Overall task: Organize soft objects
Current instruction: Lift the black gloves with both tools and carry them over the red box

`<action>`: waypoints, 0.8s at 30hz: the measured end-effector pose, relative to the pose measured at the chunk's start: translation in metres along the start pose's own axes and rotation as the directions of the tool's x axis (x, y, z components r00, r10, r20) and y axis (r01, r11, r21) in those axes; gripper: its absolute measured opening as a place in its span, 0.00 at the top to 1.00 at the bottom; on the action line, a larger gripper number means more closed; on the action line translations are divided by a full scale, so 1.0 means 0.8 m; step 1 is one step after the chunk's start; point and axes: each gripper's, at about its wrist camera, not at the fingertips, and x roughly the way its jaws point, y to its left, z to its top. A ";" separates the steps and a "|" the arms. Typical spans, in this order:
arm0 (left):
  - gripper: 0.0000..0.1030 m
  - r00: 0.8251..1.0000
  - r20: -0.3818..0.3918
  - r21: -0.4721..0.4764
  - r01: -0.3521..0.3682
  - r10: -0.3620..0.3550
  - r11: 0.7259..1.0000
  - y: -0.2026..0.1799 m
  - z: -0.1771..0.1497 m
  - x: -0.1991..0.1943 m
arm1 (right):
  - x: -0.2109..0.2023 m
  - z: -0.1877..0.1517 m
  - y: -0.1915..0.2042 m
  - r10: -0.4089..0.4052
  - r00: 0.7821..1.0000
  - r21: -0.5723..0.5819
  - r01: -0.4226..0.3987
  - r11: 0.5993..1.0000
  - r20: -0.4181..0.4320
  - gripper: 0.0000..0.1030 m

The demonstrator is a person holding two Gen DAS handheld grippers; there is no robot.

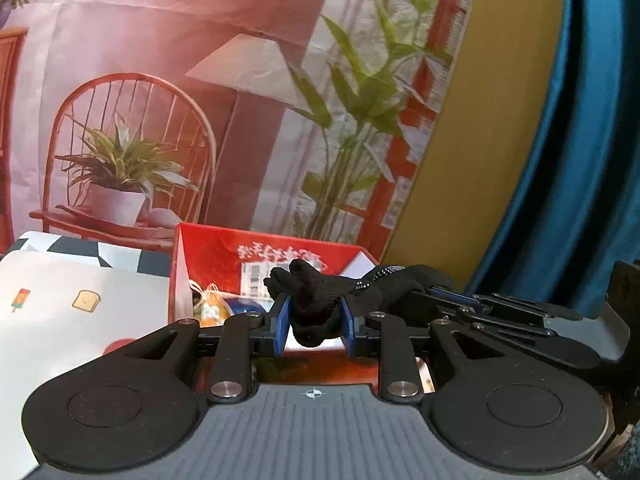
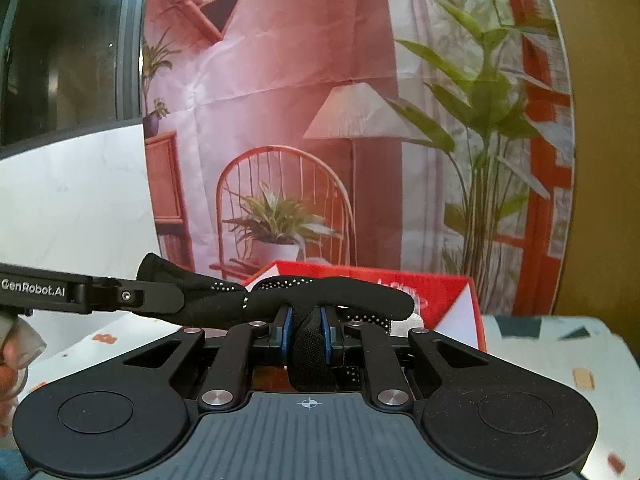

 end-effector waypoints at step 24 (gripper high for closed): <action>0.57 0.972 -0.198 0.061 -0.115 0.125 0.991 0.049 0.016 0.142 | 0.171 -0.010 -0.053 -0.023 0.964 0.020 0.029 0.999 -0.265 0.77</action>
